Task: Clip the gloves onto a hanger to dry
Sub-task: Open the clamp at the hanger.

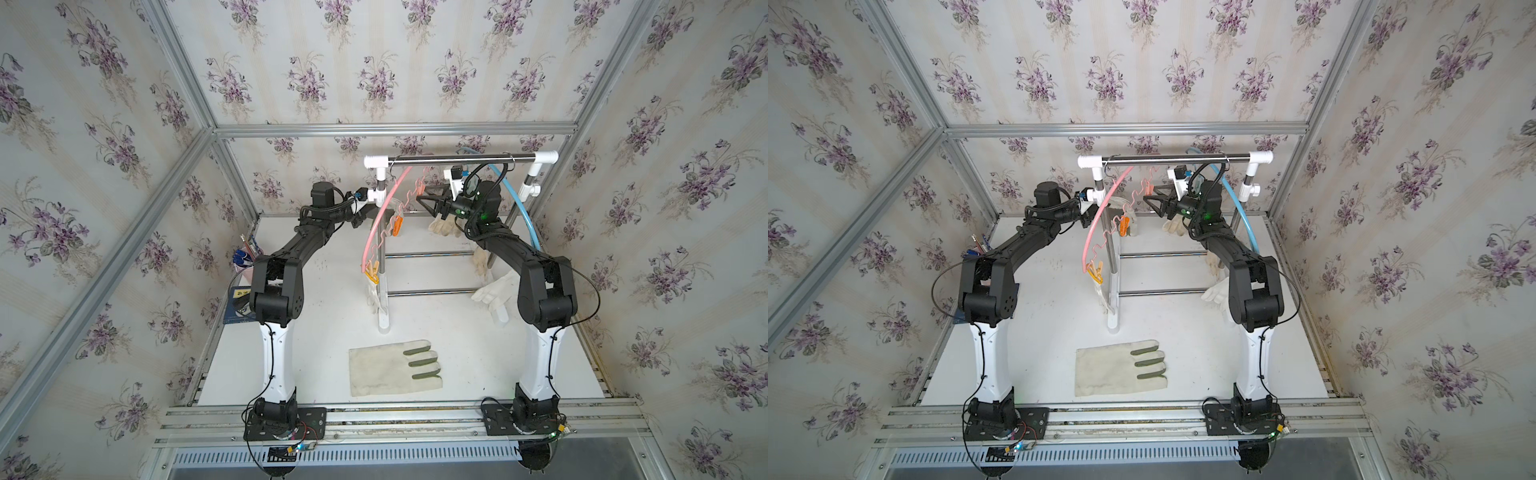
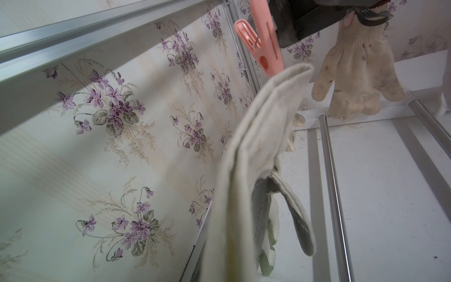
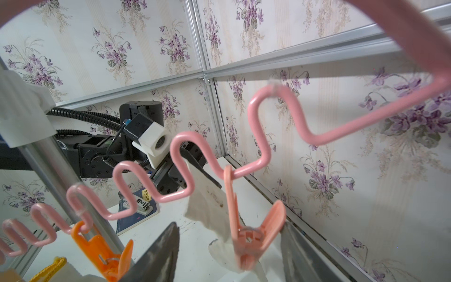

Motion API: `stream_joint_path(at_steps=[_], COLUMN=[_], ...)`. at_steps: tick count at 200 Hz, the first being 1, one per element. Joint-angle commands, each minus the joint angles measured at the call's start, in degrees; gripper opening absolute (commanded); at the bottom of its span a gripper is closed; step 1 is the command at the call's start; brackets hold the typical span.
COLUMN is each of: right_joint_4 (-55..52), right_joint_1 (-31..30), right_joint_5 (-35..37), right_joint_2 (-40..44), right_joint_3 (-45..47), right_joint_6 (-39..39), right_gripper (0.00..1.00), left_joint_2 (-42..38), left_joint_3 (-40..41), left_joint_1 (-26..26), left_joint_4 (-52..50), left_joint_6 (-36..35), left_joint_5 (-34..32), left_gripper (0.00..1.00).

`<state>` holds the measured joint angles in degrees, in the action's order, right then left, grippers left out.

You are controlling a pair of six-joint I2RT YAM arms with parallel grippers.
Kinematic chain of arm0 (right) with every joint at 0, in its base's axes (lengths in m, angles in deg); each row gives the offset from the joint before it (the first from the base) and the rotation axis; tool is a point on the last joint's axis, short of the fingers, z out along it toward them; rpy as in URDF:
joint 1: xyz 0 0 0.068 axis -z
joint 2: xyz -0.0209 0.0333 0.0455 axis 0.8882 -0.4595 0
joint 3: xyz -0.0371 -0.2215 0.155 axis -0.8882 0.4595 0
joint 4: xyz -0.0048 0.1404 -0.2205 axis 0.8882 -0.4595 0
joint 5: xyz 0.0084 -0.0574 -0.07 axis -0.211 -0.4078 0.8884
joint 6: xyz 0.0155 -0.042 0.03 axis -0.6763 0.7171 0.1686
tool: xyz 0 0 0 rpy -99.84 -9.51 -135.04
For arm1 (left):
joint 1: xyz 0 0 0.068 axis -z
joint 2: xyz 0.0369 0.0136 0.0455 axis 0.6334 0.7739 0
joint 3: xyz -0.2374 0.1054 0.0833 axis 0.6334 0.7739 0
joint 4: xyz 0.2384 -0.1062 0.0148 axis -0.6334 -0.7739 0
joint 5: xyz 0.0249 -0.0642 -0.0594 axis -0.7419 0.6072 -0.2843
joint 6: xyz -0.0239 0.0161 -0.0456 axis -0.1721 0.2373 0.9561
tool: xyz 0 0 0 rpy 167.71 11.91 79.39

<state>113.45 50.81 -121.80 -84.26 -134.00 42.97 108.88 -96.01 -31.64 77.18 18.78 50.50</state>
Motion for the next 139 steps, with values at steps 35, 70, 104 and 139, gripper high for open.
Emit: stream_joint_path(at_steps=[35, 70, 104, 139], right_joint_4=[-2.7, -3.0, -1.8, -1.6], right_joint_1=[-0.1, -0.1, 0.0, -0.4], right_joint_5=[1.0, 2.3, 2.5, 3.0], right_joint_2=[-2.4, -3.0, -3.3, -3.6], right_joint_3=[-4.0, -5.0, -5.1, -5.9], right_joint_6=[2.1, 2.1, 1.0, 0.7], right_gripper=[0.65, 0.63, 0.61, 0.60], left_joint_2=[1.1, 1.6, 2.9, 4.4], left_joint_3=[-1.2, -1.4, -2.9, -4.3], left_joint_1=[1.4, 2.1, 3.0, 4.1], left_joint_4=[2.0, 2.1, 1.6, 2.3], left_joint_6=[0.2, 0.7, 0.7, 1.3], left_joint_5=[0.2, 0.5, 0.3, -0.1], left_gripper=[0.00, 0.00, 0.00, 0.00])
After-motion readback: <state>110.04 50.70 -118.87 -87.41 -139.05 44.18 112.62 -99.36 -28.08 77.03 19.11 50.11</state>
